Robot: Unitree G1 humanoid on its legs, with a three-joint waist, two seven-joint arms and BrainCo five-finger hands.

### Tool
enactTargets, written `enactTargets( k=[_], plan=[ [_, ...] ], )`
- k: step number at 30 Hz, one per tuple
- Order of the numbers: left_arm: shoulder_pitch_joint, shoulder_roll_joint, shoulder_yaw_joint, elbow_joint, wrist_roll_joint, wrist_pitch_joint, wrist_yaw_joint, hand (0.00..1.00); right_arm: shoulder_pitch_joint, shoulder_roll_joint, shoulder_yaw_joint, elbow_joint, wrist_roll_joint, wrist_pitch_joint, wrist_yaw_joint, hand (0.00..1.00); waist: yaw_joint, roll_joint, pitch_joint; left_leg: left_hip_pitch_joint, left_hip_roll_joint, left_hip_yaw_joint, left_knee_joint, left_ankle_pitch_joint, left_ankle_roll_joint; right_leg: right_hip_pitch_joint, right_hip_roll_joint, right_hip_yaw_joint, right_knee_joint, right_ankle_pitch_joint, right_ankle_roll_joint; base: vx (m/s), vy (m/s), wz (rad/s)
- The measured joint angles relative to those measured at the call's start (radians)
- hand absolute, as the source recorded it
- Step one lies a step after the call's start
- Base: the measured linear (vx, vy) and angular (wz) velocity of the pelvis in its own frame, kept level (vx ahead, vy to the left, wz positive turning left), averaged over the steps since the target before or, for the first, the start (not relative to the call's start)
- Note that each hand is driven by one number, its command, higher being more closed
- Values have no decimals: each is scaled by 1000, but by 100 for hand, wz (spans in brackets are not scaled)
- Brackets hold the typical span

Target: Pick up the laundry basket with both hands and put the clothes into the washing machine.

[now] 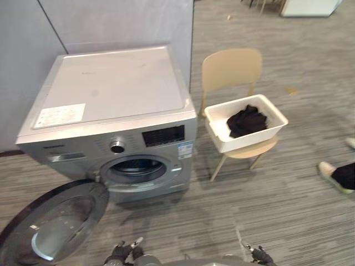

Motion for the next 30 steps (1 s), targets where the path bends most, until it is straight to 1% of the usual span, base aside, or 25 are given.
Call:
enactTargets(
  k=[1, 2, 3, 5, 6, 7, 8, 9, 10, 11, 12, 14, 15, 16, 17, 18, 19, 20, 21, 23, 24, 25, 27, 28, 30],
  plan=[
    [4, 5, 15, -10, -7, 3, 1, 0, -5, 10, 28, -11, -1, -5, 3, 0, 2, -11, 5, -67, 63, -6, 121, 49, 69, 33, 45, -1, -45, -10, -16, -82, -299, -7],
    [8, 12, 23, -19, -11, 6, 0, 0, -7, 15, 43, -18, -1, -5, 3, 0, 8, -21, 7, -91, 89, 8, 167, 94, 129, 47, 61, -1, -66, -6, -24, -73, -285, -10],
    [15, 18, 33, -35, -14, 10, 2, 0, -5, 17, 53, -45, -4, -9, 2, 0, 24, -36, 16, -118, 115, 11, 226, 172, 218, 75, 82, 3, -94, 8, -44, -51, -225, 3],
    [19, 9, 31, -39, -15, 11, 14, 0, -15, -6, 54, -52, -8, -20, -4, 0, 30, -34, 41, -181, 65, -13, 441, 18, 138, 113, 81, 37, -111, 2, -69, -44, -115, 14],
    [19, -19, 25, -39, -15, 10, 19, 0, -23, -31, 55, -61, -8, -21, -7, 0, 32, -24, 45, -195, -24, -42, 508, -103, 87, 117, 76, 55, -112, -4, -78, -43, 18, -18],
    [22, -53, 7, -40, -16, 10, 21, 0, -43, -54, 55, -75, -8, -26, -6, 0, 48, 9, 61, -195, -153, -71, 504, -207, 62, 104, 77, 84, -113, -2, -86, -29, 36, -55],
    [27, -67, -13, -38, -15, 10, 21, 0, -68, -60, 59, -74, -10, -27, -3, 0, 59, 34, 71, -196, -229, -68, 448, -239, 88, 94, 89, 108, -119, 4, -97, 45, 77, -95],
    [32, -71, -40, -36, -16, 13, 20, 0, -94, -55, 69, -73, -21, -25, 1, 0, 80, 56, 78, -181, -307, -59, 254, -263, 127, 76, 112, 131, -130, 7, -100, 80, 60, -85],
    [37, -70, -42, -36, -16, 13, 20, 0, -98, -42, 73, -73, -31, -25, 0, 0, 86, 68, 71, -153, -319, -60, 162, -276, 135, 69, 122, 145, -129, 7, -99, 98, 48, -61],
    [34, -67, -38, -34, -17, 14, 18, 0, -104, -21, 88, -72, -44, -24, 0, 0, 98, 45, 73, -114, -345, -57, 81, -284, 166, 59, 120, 164, -131, 6, -96, 155, -24, -16],
    [26, -60, -37, -36, -17, 10, 17, 0, -111, -6, 116, -69, -53, -24, 3, 0, 104, 23, 77, -107, -360, -54, 60, -280, 139, 53, 125, 186, -148, 14, -94, 173, -38, -3],
    [25, -61, -15, -35, -17, 12, 15, 0, -142, -4, 133, -19, -71, -23, 2, 0, 108, 29, 86, -107, -361, -85, 134, -289, 166, 89, 127, 212, -171, 69, -93, 226, -7, -11],
    [35, -71, 8, -35, -17, 13, 15, 0, -155, -4, 147, 3, -84, -22, 2, 0, 128, 32, 83, -81, -375, -112, 160, -310, 195, 120, 121, 233, -172, 66, -92, 220, 31, -38],
    [41, -74, 13, -35, -19, 13, 14, 0, -155, -3, 148, 2, -90, -23, 3, 0, 134, 32, 78, -67, -383, -121, 155, -322, 196, 125, 118, 242, -166, 59, -94, 201, 18, -51],
    [45, -81, 20, -33, -24, 13, 12, 0, -155, -2, 150, 0, -90, -25, 5, 0, 128, 41, 60, -40, -396, -152, 102, -373, 188, 95, 118, 249, -82, 23, -79, 168, -5, -53],
    [45, -74, 15, -31, -24, 14, 5, 0, -159, 5, 154, 3, -91, -22, 12, 0, 134, 31, 61, 0, -401, -132, 60, -377, 193, -14, 104, 258, 151, -27, -12, 159, -18, -53],
    [48, -70, 9, -30, -24, 14, -1, 0, -158, 7, 161, 4, -92, -20, 20, 0, 130, 28, 62, 25, -406, -123, 39, -376, 192, -71, 99, 271, 283, -29, 59, 206, -25, -42],
    [54, -69, -15, -31, -25, 14, -5, 0, -146, 9, 175, 7, -110, -12, 26, 0, 115, 24, 62, 76, -412, -118, 22, -380, 194, -152, 98, 304, 498, 19, 136, 199, -19, 0],
    [59, -54, -58, -40, -25, 14, -5, 0, -121, 15, 170, -4, -124, -6, 26, 0, 91, 8, 65, 123, -424, -132, 21, -383, 197, -201, 88, 298, 646, 104, 126, 221, -23, 23],
    [45, -28, -109, -41, -26, 15, -4, 0, -121, 10, 146, 0, -127, -4, 26, 0, 61, 1, 66, 154, -431, -164, 29, -392, 201, -214, 51, 257, 749, 142, 130, 244, -86, 65],
    [10, -20, -137, -41, -26, 15, -2, 0, -112, 9, 98, 7, -126, -2, 23, 0, 46, -5, 66, 168, -430, -206, 27, -394, 200, -221, 22, 201, 776, 92, 106, 318, -179, 104],
    [-27, -17, -172, -46, -25, 13, -1, 0, -105, 4, 54, 10, -122, -2, 19, 0, 47, 2, 67, 176, -422, -246, 21, -390, 192, -236, -17, 138, 764, 32, 54, 254, -181, 98],
    [-77, -24, -209, -58, -23, 6, -1, 0, -84, -13, 2, 9, -110, -6, 11, 0, 35, 20, 65, 174, -408, -324, 19, -388, 184, -253, -99, 75, 700, -8, -25, 231, -248, 107],
    [-105, -39, -233, -58, -22, 1, 0, 0, -73, -26, -39, -3, -95, -11, -3, 0, 18, 36, 62, 167, -397, -380, 22, -396, 164, -245, -154, 78, 598, -9, -44, 232, -316, 120],
    [-130, -54, -248, -61, -20, -9, 0, 0, -53, -28, -95, -2, -78, -15, -11, 0, 17, 39, 61, 173, -385, -430, 29, -404, 133, -223, -204, 140, 446, 19, -59, 183, -357, 97]
  ],
)
